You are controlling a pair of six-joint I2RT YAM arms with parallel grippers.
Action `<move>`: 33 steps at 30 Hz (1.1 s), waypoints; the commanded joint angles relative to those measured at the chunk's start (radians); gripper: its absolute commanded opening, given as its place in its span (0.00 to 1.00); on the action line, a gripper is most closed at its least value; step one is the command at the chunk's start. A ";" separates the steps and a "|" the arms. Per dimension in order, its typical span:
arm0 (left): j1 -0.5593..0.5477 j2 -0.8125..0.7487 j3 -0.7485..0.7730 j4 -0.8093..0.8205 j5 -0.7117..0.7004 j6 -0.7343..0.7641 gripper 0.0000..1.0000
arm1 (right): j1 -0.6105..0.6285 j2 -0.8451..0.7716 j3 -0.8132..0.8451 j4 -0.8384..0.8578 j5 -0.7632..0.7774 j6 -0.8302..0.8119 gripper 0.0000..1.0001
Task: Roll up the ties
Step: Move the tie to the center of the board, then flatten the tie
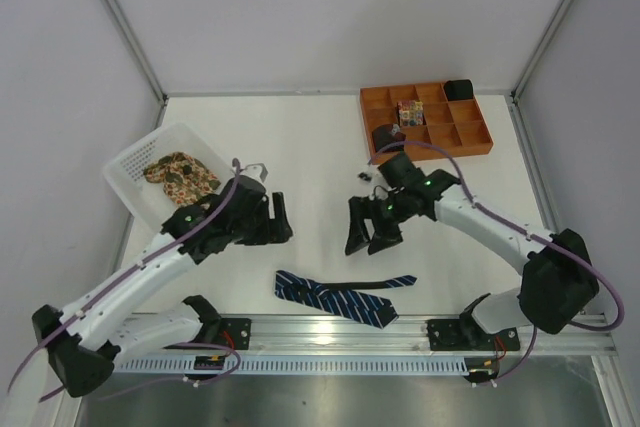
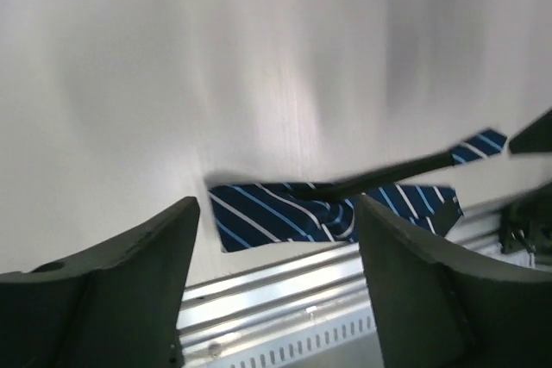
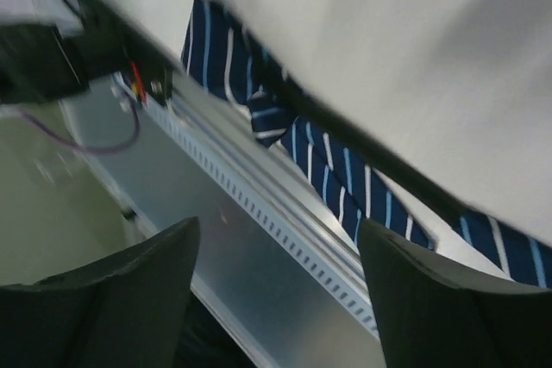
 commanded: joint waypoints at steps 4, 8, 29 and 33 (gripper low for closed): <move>0.040 -0.206 0.127 -0.151 -0.339 -0.038 0.75 | 0.262 0.114 -0.006 0.132 -0.039 -0.161 0.70; 0.074 -0.272 0.140 -0.176 -0.360 -0.032 0.77 | 0.363 0.176 0.001 0.213 0.028 -0.169 0.71; 0.082 -0.441 0.166 -0.406 -0.364 -0.098 0.83 | 0.532 0.471 0.168 0.212 0.222 -0.232 0.59; 0.083 -0.458 0.166 -0.419 -0.367 -0.103 0.84 | 0.549 0.490 0.202 0.205 0.253 -0.213 0.61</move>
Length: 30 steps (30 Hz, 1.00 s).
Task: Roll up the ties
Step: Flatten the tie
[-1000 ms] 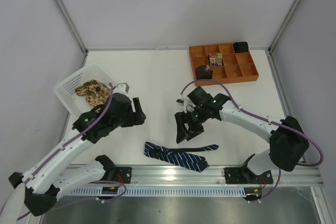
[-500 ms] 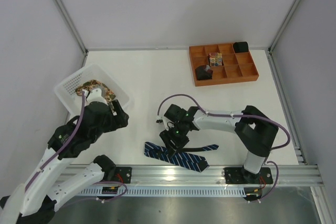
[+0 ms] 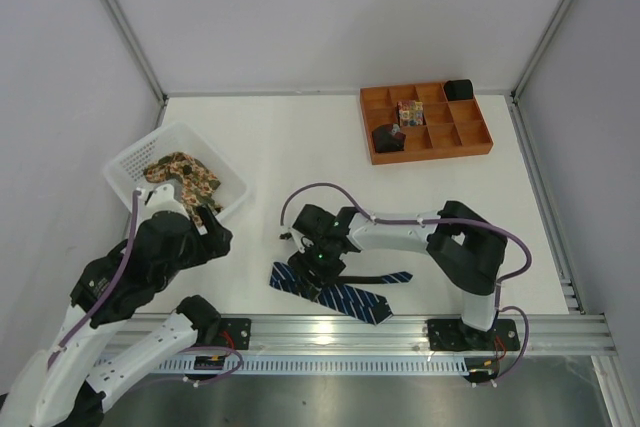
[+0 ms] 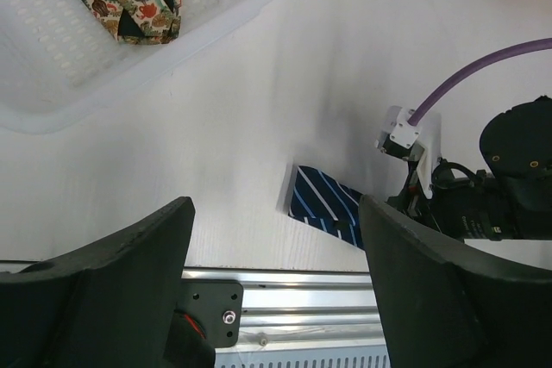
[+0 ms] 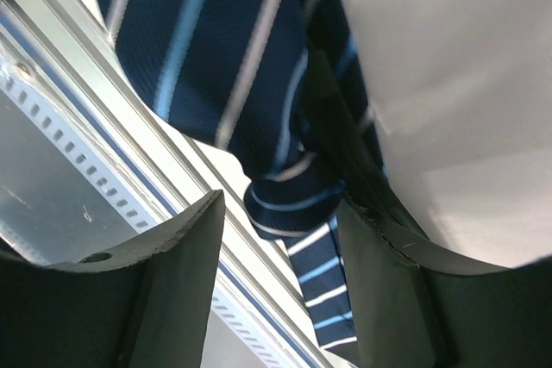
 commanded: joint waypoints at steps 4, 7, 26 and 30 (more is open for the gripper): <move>0.009 -0.033 0.031 -0.034 -0.019 -0.030 0.85 | 0.027 0.022 0.073 -0.013 0.083 0.010 0.62; 0.007 -0.043 0.023 -0.040 -0.016 -0.039 0.85 | 0.027 0.050 0.094 -0.045 0.107 0.014 0.53; 0.010 0.144 0.170 0.214 0.011 0.234 1.00 | -0.249 -0.240 0.311 -0.035 -0.569 0.558 0.00; 0.009 0.217 0.253 0.237 0.043 0.276 1.00 | -0.436 -0.336 0.130 0.337 -0.649 1.014 0.00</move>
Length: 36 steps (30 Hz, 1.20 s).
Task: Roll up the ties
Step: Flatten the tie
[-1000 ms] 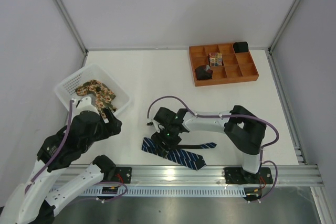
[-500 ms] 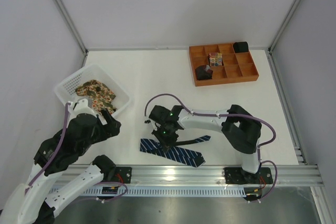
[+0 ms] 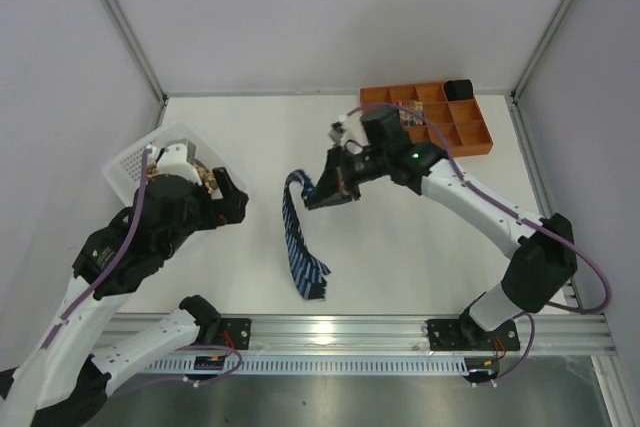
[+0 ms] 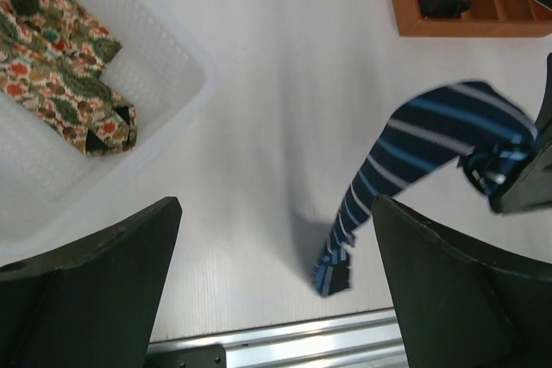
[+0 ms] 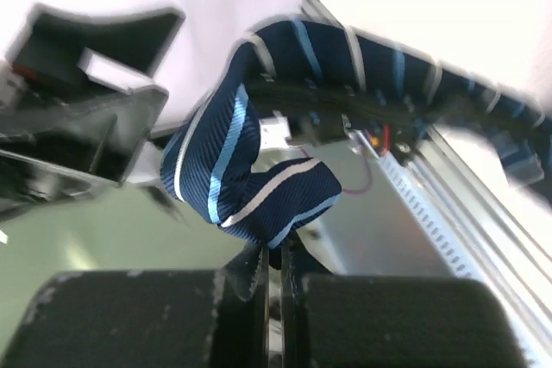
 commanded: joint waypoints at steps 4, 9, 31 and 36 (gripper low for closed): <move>0.010 0.093 0.091 0.106 0.105 0.116 1.00 | -0.215 -0.111 -0.324 0.408 -0.128 0.785 0.00; 0.011 0.199 0.100 0.139 0.250 0.183 1.00 | -0.308 -0.175 -0.390 0.397 -0.140 0.952 0.00; 0.011 0.696 0.039 0.535 0.775 0.157 1.00 | -0.990 -0.085 -0.447 -0.314 0.045 0.349 0.34; 0.011 0.759 0.050 0.572 0.792 0.137 0.99 | -1.049 0.151 0.015 -0.568 0.306 0.009 0.74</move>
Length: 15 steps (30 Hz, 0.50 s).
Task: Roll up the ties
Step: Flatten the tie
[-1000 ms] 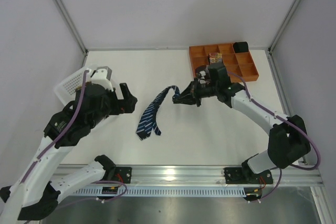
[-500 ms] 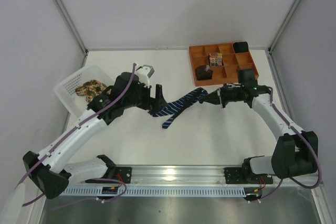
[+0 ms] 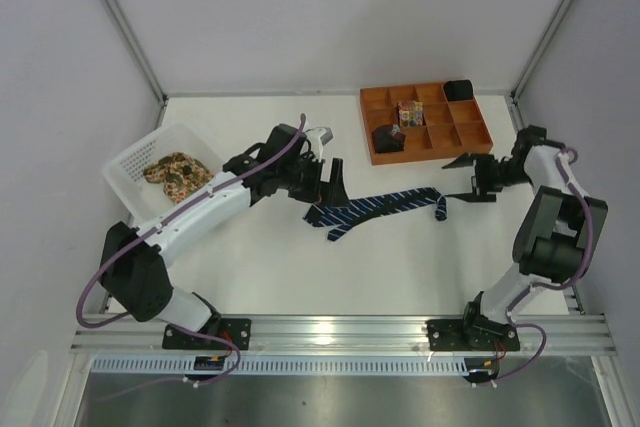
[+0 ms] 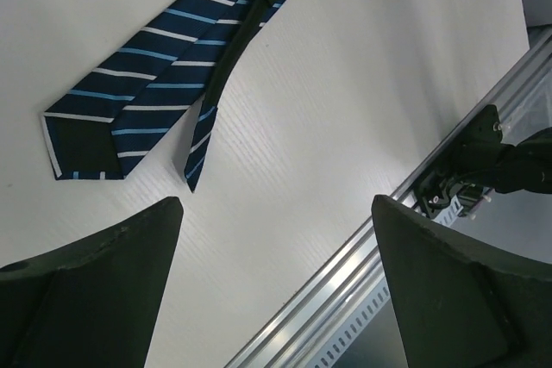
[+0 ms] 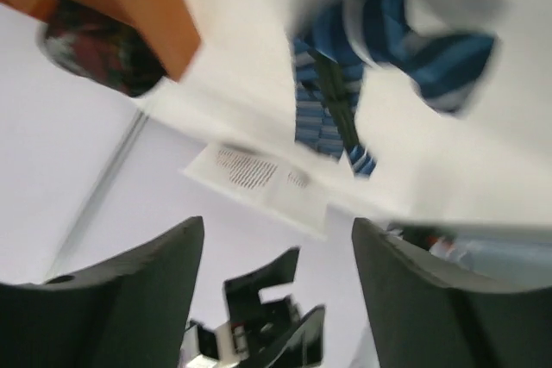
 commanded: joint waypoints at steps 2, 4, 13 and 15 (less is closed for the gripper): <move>0.004 0.062 0.066 0.052 0.048 -0.050 0.97 | 0.065 0.137 0.390 -0.251 0.309 -0.363 0.77; 0.006 0.145 0.099 0.031 0.063 -0.069 0.84 | 0.128 0.189 0.504 -0.297 0.409 -0.485 0.77; 0.029 0.395 0.274 -0.055 0.083 -0.086 0.48 | 0.469 0.104 0.433 -0.233 0.739 -0.689 0.56; 0.037 0.431 0.287 -0.064 0.076 -0.086 0.48 | 0.490 0.065 0.363 -0.187 0.744 -0.665 0.50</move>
